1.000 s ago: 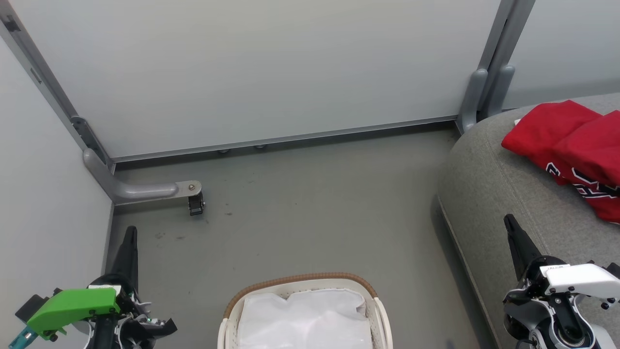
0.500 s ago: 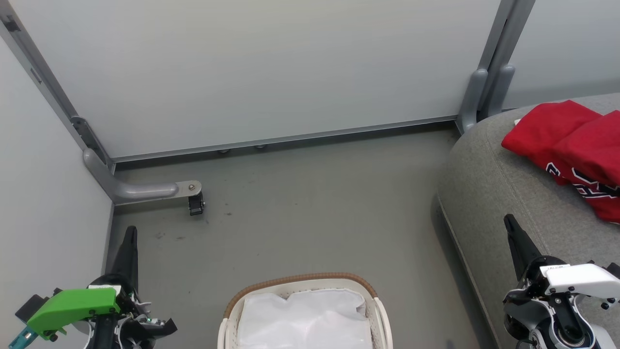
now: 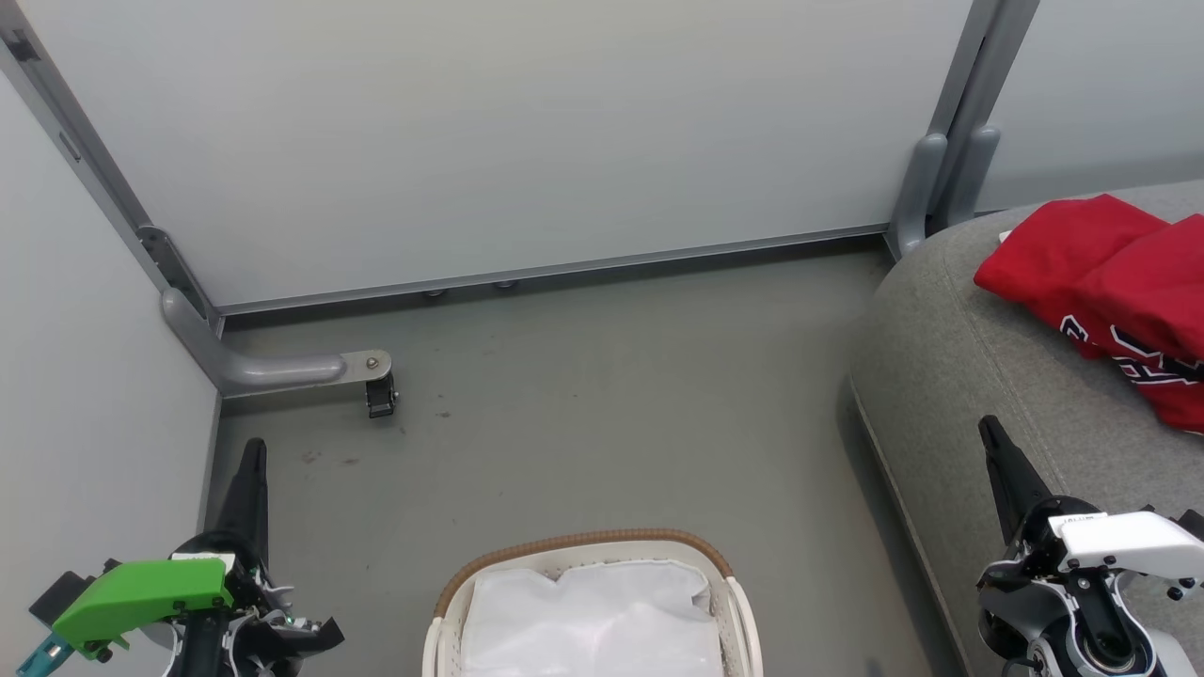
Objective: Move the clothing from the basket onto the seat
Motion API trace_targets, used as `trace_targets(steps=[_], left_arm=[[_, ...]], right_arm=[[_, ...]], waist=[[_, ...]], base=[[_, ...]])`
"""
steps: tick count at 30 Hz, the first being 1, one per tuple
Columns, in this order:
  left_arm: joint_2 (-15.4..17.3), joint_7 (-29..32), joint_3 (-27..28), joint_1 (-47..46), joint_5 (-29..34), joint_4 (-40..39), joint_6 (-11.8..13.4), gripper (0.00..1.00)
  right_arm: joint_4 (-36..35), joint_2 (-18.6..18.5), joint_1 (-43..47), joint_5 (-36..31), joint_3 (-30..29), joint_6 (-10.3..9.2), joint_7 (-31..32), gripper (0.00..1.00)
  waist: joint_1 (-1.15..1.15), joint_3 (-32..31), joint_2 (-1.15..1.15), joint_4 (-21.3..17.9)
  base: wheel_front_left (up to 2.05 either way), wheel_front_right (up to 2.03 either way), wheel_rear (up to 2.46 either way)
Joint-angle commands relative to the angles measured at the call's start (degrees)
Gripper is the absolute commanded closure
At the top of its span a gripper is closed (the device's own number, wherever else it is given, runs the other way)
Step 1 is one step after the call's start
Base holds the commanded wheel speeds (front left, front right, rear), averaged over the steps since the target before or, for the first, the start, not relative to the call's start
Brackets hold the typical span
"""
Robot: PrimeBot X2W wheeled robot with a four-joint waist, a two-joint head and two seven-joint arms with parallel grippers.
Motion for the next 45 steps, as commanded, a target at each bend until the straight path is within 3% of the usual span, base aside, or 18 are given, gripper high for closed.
trace_targets(steps=[1, 45], left_arm=[[0.38, 0.24, 0.14, -0.65, -0.18, -0.08, -0.29, 1.0], [0.38, 0.24, 0.13, -0.65, -0.18, -0.08, -0.29, 1.0]], right_arm=[[-0.19, -0.14, 0.62, 0.07, -0.15, 0.0, 0.2, 1.0], [-0.19, -0.12, 0.62, 0.04, -0.16, 0.0, 0.22, 1.0]], waist=[[0.0, 0.0, 0.0, 0.0], [0.0, 0.0, 0.0, 0.0]], base=[[0.0, 0.0, 0.0], [0.0, 0.0, 0.0]])
